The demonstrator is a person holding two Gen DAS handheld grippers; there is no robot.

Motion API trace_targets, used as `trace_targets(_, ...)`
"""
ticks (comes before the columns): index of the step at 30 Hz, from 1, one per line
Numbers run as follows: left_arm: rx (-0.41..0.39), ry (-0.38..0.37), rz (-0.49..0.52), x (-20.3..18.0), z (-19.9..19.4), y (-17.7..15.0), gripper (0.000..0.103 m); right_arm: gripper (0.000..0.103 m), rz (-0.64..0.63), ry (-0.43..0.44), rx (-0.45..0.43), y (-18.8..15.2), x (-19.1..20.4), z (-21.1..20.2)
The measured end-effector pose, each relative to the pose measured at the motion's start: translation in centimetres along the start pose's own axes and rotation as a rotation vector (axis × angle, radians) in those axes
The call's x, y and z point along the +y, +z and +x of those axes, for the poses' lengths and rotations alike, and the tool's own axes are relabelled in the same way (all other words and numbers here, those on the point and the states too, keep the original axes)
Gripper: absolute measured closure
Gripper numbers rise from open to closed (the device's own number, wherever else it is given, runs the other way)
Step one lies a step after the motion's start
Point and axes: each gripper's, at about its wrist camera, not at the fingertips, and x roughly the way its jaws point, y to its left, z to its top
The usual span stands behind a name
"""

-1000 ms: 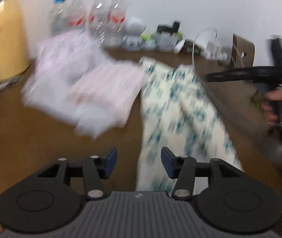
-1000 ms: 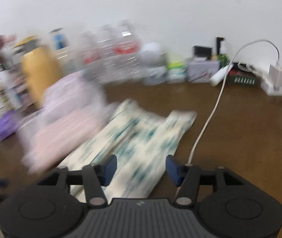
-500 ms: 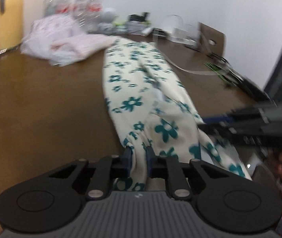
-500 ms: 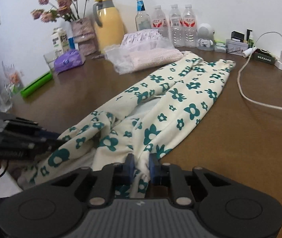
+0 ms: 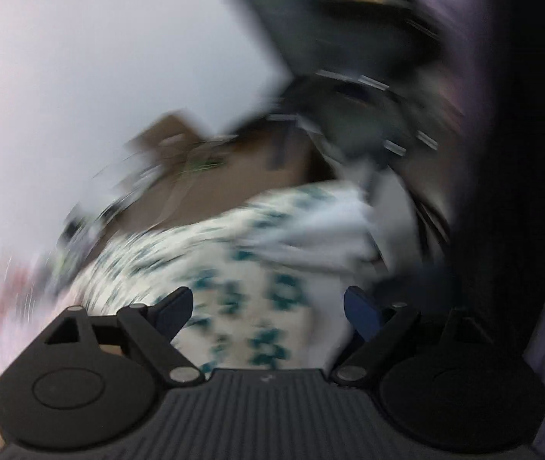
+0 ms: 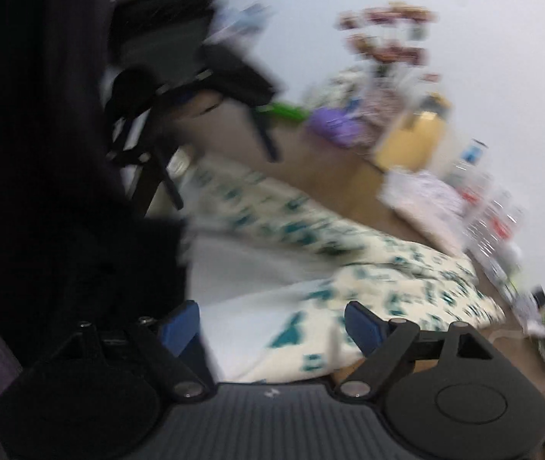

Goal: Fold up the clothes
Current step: 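Grasp the strip's hem end with both grippers and lift it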

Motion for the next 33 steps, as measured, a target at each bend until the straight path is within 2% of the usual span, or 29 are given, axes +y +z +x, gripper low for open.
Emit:
trace_targets(1,0.021,-0.003,0.080,-0.8,0.7,-0.2,0.015,0.022,-0.036,-0.018,0.021,-0.2,0.5,0.7)
trace_targets(3,0.076,0.024,0.172,-1.9,2.1,-0.9,0.015,0.025,-0.063,-0.054,0.026,-0.2,0.8,1.5)
trace_targets(4,0.086,0.027,0.145,-1.6,2.4,-0.9,0.015,0.037,-0.074,-0.072,0.027,-0.2,0.9,1.8)
trace_targets(5,0.097,0.030,0.118,-1.2,2.7,-0.8,0.018,0.058,-0.085,-0.090,0.028,-0.2,1.0,2.2)
trace_targets(6,0.107,0.033,0.092,-0.9,3.0,-0.8,0.039,0.070,-0.096,-0.108,0.029,-0.2,1.1,2.5)
trace_targets(7,0.117,0.035,0.065,-0.5,3.4,-0.7,0.059,0.086,-0.063,-0.086,0.017,0.1,0.5,2.4)
trace_targets(8,0.127,0.038,0.039,-0.2,3.7,-0.7,0.069,0.093,-0.021,-0.055,0.002,0.5,-0.3,2.2)
trace_targets(9,0.136,0.040,0.010,0.3,4.0,-0.6,0.083,0.094,0.015,-0.023,-0.006,0.8,-1.0,1.9)
trace_targets(11,0.102,-0.012,-0.110,4.2,4.4,-0.3,0.096,0.098,0.077,0.062,0.002,1.2,-2.5,1.3)
trace_targets(12,0.085,-0.038,-0.171,6.2,4.6,-0.2,0.098,0.098,0.114,0.125,0.004,1.5,-3.3,0.8)
trace_targets(14,0.051,-0.090,-0.292,10.1,5.1,0.0,0.098,0.098,0.210,0.250,-0.056,1.9,-6.2,-0.5)
trace_targets(16,0.016,-0.142,-0.412,14.1,5.5,0.3,0.097,0.098,0.319,0.280,-0.146,1.9,-10.5,-1.5)
trace_targets(18,-0.019,-0.194,-0.533,18.0,5.9,0.5,0.097,0.098,0.439,0.255,-0.190,1.4,-15.6,-1.1)
trace_targets(21,-0.071,-0.270,-0.715,23.9,6.6,0.9,0.096,0.097,0.657,0.141,-0.128,-0.1,-23.7,2.8)
trace_targets(23,-0.037,-0.189,-0.917,28.0,10.4,-0.8,0.090,0.086,0.784,0.102,-0.051,-1.3,-27.0,6.7)
trace_targets(25,0.050,-0.089,-1.198,30.7,14.4,-3.7,0.056,0.065,0.925,0.038,0.040,-2.8,-29.4,10.5)
trace_targets(27,0.083,-0.010,-1.337,32.0,15.2,-6.0,0.051,0.064,0.980,-0.022,0.099,-4.2,-30.2,11.3)
trace_targets(28,0.075,0.016,-1.377,32.2,14.5,-7.0,0.046,0.062,0.996,-0.058,0.070,-4.7,-30.2,10.2)
trace_targets(29,0.071,0.057,-1.396,31.8,13.1,-7.5,0.040,0.054,1.011,-0.092,0.031,-5.3,-30.2,8.8)
trace_targets(30,0.067,0.098,-1.414,31.4,11.7,-8.0,0.022,0.048,1.065,-0.119,-0.019,-6.1,-30.0,7.2)
trace_targets(31,0.063,0.138,-1.431,31.0,10.4,-8.5,0.014,0.036,1.128,-0.144,-0.073,-6.9,-29.8,5.6)
trace_targets(32,0.068,0.149,-1.423,30.0,9.6,-8.1,0.014,0.030,1.193,-0.120,-0.110,-7.5,-29.1,5.0)
trace_targets(33,0.075,0.161,-1.414,29.0,8.9,-7.7,0.014,0.029,1.258,-0.085,-0.145,-8.0,-28.2,4.7)
